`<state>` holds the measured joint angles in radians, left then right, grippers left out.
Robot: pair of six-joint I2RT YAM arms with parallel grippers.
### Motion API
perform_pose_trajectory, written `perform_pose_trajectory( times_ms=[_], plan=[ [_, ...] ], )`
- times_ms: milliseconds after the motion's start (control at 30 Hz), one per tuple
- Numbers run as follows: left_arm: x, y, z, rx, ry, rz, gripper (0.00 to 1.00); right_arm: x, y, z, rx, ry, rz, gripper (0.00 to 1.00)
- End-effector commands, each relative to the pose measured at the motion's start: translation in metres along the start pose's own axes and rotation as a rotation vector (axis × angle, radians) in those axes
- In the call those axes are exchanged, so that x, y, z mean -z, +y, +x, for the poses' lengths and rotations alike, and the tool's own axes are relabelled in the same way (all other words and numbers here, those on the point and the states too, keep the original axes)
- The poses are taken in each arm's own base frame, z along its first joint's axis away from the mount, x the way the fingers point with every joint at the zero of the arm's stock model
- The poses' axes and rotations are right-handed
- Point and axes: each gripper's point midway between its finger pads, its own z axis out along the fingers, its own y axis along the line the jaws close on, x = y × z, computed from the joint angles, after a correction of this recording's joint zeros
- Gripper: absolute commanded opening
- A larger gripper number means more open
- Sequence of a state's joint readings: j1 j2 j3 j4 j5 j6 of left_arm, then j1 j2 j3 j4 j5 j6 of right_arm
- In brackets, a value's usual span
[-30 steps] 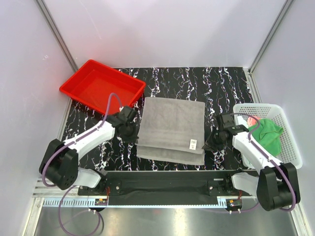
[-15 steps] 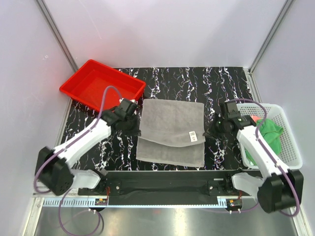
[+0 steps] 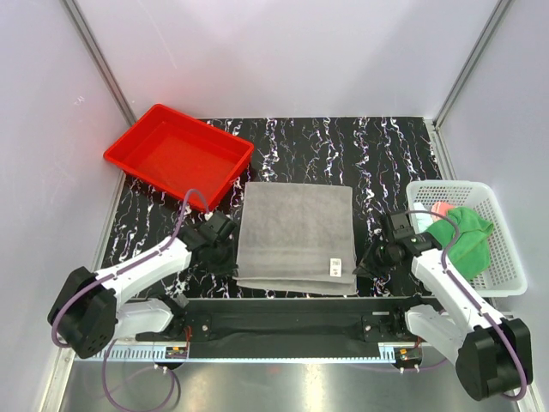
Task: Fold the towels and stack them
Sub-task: Fold the towel
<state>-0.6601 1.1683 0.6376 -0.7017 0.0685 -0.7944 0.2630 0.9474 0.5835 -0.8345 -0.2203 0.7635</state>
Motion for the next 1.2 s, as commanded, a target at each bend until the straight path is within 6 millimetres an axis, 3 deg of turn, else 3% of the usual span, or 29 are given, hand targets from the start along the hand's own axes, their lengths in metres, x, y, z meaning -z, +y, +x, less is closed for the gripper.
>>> perform_pose_trajectory(
  times_ms=[0, 67, 267, 400, 467, 500, 533, 633, 733, 833, 933, 1100, 1133, 1167],
  plan=[
    [-0.006, -0.005, -0.004, 0.002, -0.025, 0.025, 0.00, -0.011, -0.010, 0.003, -0.035, -0.013, 0.018, 0.00],
    [-0.007, -0.003, -0.001, 0.000, -0.025, 0.029, 0.00, -0.014, -0.018, 0.004, -0.036, -0.024, 0.041, 0.00],
    [-0.008, -0.007, 0.002, -0.002, -0.027, 0.043, 0.00, -0.007, -0.013, -0.004, -0.041, -0.058, 0.042, 0.00],
    [-0.014, 0.001, 0.009, 0.001, -0.017, 0.009, 0.00, -0.011, -0.024, 0.000, -0.054, -0.059, 0.071, 0.09],
    [-0.013, 0.003, 0.013, 0.003, -0.015, 0.006, 0.11, -0.011, -0.027, 0.002, -0.059, -0.062, 0.073, 0.11],
    [-0.013, 0.004, 0.015, 0.002, -0.016, 0.003, 0.25, -0.010, -0.027, 0.004, -0.062, -0.061, 0.069, 0.15],
    [-0.010, 0.003, 0.014, 0.003, -0.028, 0.011, 0.31, -0.009, -0.027, 0.003, -0.066, -0.066, 0.068, 0.18],
    [-0.002, 0.005, 0.014, 0.001, -0.042, -0.002, 0.43, 0.000, -0.023, -0.003, -0.068, -0.097, 0.064, 0.25],
    [0.007, 0.000, 0.008, -0.006, -0.061, 0.008, 0.48, 0.009, -0.014, -0.010, -0.062, -0.122, 0.047, 0.29],
    [0.012, -0.017, -0.005, -0.025, -0.105, 0.070, 0.48, 0.013, 0.000, -0.015, -0.053, -0.125, 0.002, 0.27],
    [0.005, -0.033, -0.005, -0.036, -0.094, 0.145, 0.48, 0.010, 0.014, -0.015, -0.049, -0.103, -0.059, 0.26],
    [-0.023, -0.020, 0.010, -0.003, -0.011, 0.085, 0.45, -0.010, 0.006, -0.013, -0.089, -0.092, -0.044, 0.26],
    [-0.024, -0.019, 0.010, 0.004, -0.009, 0.072, 0.45, -0.012, 0.007, -0.014, -0.101, -0.105, -0.055, 0.27],
    [-0.017, -0.031, -0.002, -0.005, -0.036, 0.091, 0.45, -0.014, 0.009, -0.018, -0.129, -0.121, -0.065, 0.29]
  ],
)
